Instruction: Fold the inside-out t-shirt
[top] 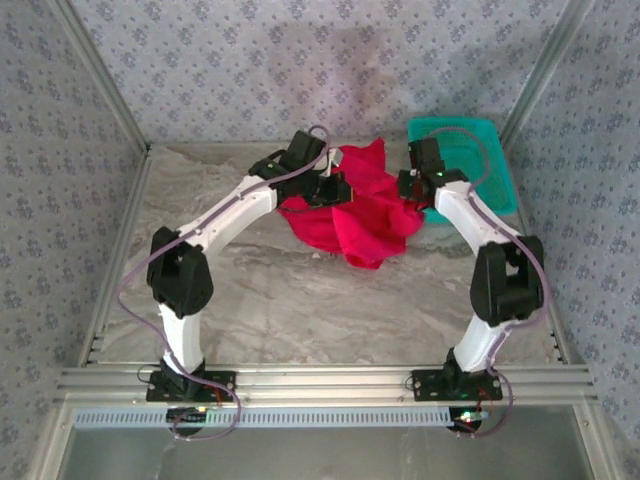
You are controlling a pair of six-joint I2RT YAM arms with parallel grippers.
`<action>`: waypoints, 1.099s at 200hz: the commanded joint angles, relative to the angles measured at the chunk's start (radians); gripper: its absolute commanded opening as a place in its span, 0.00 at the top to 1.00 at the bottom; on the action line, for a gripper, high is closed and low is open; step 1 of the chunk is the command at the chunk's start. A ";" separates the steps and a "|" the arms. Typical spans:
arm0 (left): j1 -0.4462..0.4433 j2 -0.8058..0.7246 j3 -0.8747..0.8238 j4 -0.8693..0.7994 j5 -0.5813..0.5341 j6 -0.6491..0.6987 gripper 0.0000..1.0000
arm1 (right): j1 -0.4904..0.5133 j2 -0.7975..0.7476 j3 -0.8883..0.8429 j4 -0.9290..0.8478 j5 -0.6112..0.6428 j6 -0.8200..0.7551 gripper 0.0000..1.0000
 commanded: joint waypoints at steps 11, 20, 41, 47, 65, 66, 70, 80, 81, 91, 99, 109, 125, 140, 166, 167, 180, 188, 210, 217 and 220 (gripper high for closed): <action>0.017 0.030 0.069 0.014 0.043 -0.053 1.00 | 0.004 -0.047 0.029 -0.156 -0.077 0.079 0.55; 0.017 0.034 0.069 0.018 0.047 -0.061 1.00 | 0.005 -0.090 -0.018 -0.127 -0.106 0.101 0.57; 0.016 0.039 0.067 0.026 0.049 -0.071 1.00 | 0.029 -0.209 -0.211 0.074 -0.221 0.184 0.71; 0.015 0.038 0.066 0.027 0.050 -0.072 1.00 | 0.037 -0.232 -0.292 0.153 -0.260 0.215 0.76; 0.015 0.037 0.068 0.023 0.052 -0.072 1.00 | 0.072 -0.234 -0.401 0.333 -0.300 0.298 0.88; 0.015 0.036 0.068 0.024 0.051 -0.071 1.00 | 0.074 -0.231 -0.404 0.340 -0.301 0.302 0.89; 0.015 0.036 0.069 0.022 0.052 -0.073 1.00 | 0.081 -0.218 -0.409 0.361 -0.304 0.317 0.91; 0.015 0.033 0.073 0.019 0.053 -0.074 1.00 | 0.098 -0.176 -0.413 0.422 -0.320 0.349 0.94; 0.015 0.033 0.074 0.019 0.053 -0.074 1.00 | 0.100 -0.174 -0.414 0.429 -0.321 0.351 0.94; 0.015 0.026 0.078 0.015 0.053 -0.076 1.00 | 0.115 -0.119 -0.406 0.486 -0.326 0.377 0.95; 0.015 0.023 0.079 0.018 0.052 -0.081 1.00 | 0.125 -0.071 -0.390 0.529 -0.339 0.402 0.97; 0.014 0.017 0.082 0.024 0.051 -0.091 1.00 | 0.136 -0.005 -0.367 0.586 -0.360 0.429 0.98; 0.013 0.009 0.101 0.046 0.053 -0.125 1.00 | 0.165 0.092 -0.316 0.648 -0.371 0.471 0.99; 0.001 0.001 0.134 0.079 0.049 -0.177 1.00 | 0.196 0.167 -0.269 0.704 -0.356 0.512 0.97; -0.056 -0.009 0.244 0.132 0.014 -0.246 1.00 | 0.215 0.290 -0.155 0.774 -0.317 0.581 0.76; -0.058 -0.009 0.248 0.133 0.012 -0.248 1.00 | 0.215 0.294 -0.150 0.776 -0.316 0.583 0.75; -0.094 0.003 0.314 0.136 -0.001 -0.266 1.00 | 0.219 0.347 -0.087 0.777 -0.306 0.612 0.58; -0.115 0.013 0.357 0.130 -0.004 -0.272 1.00 | 0.221 0.372 -0.052 0.763 -0.291 0.628 0.48; -0.155 0.051 0.476 0.097 -0.007 -0.280 1.00 | 0.238 0.426 0.024 0.742 -0.248 0.663 0.25; -0.163 0.064 0.513 0.083 -0.008 -0.276 1.00 | 0.245 0.441 0.044 0.735 -0.231 0.677 0.20; -0.165 0.068 0.530 0.077 -0.009 -0.274 1.00 | 0.247 0.445 0.052 0.730 -0.224 0.685 0.18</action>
